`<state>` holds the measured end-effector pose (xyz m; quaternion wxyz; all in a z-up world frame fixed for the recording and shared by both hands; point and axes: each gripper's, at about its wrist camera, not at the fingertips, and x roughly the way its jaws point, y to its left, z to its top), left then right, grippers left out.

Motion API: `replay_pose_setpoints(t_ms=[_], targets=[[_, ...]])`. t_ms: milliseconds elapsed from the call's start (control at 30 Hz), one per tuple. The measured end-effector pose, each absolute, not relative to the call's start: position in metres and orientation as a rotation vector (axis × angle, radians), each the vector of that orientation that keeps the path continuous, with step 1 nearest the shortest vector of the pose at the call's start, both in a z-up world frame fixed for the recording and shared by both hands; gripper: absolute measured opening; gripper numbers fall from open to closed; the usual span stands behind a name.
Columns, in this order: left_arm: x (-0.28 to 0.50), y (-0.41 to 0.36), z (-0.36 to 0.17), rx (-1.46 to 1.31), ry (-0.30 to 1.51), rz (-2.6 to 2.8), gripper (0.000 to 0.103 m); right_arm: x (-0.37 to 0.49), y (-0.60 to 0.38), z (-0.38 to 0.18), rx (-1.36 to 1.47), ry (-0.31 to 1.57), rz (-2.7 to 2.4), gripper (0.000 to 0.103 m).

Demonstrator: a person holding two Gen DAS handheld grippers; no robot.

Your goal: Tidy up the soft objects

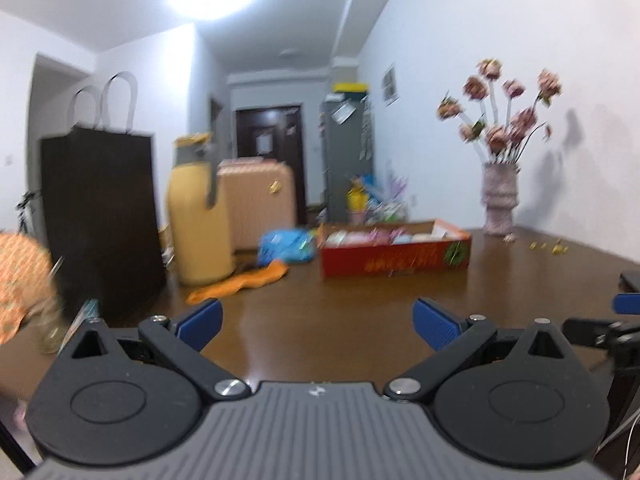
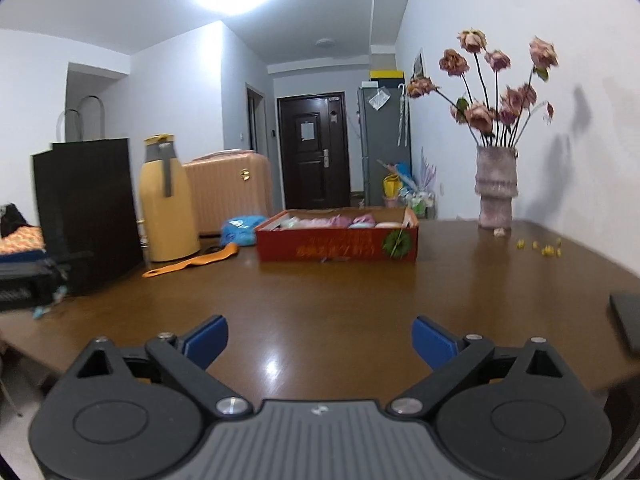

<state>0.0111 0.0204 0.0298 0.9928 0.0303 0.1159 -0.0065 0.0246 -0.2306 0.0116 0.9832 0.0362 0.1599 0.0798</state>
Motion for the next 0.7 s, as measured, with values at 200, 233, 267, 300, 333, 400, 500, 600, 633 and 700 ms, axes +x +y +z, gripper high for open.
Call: replay_pose_setpoints(t_ms=[200, 233, 267, 300, 333, 400, 500, 600, 633, 700], targets=[[0.0029, 0.021, 0.027, 0.047, 0.267, 0.0, 0.103, 0.0063, -0.2311, 0.0045, 0.099, 0.339, 0.138, 0.1], [0.0043, 0.0213, 0.0293, 0.036, 0.261, 0.0, 0.103, 0.0048, -0.2315, 0.0047, 0.103, 0.33, 0.133, 0.1], [0.0041, 0.022, 0.0309, 0.026, 0.261, -0.007, 0.103, 0.0045, -0.2317, 0.0048, 0.1, 0.329, 0.133, 0.1], [0.0031, 0.0221, 0.0315, 0.02, 0.261, -0.013, 0.103, 0.0048, -0.2314, 0.005, 0.094, 0.333, 0.132, 0.1], [0.0011, 0.022, 0.0313, 0.021, 0.258, -0.018, 0.103, 0.0051, -0.2312, 0.0054, 0.09, 0.335, 0.13, 0.1], [0.0001, 0.0201, 0.0316, 0.03, 0.254, -0.028, 0.103, 0.0054, -0.2315, 0.0072, 0.086, 0.329, 0.126, 0.102], [0.0, 0.0184, 0.0319, 0.024, 0.255, -0.039, 0.103, 0.0061, -0.2302, 0.0082, 0.074, 0.334, 0.132, 0.103], [-0.0005, 0.0173, 0.0315, 0.028, 0.254, -0.04, 0.103, 0.0064, -0.2281, 0.0079, 0.068, 0.337, 0.149, 0.103], [-0.0008, 0.0177, 0.0318, 0.027, 0.252, -0.039, 0.103, 0.007, -0.2276, 0.0088, 0.066, 0.335, 0.153, 0.103], [-0.0013, 0.0186, 0.0316, 0.022, 0.252, -0.037, 0.103, 0.0071, -0.2268, 0.0104, 0.061, 0.328, 0.153, 0.103]])
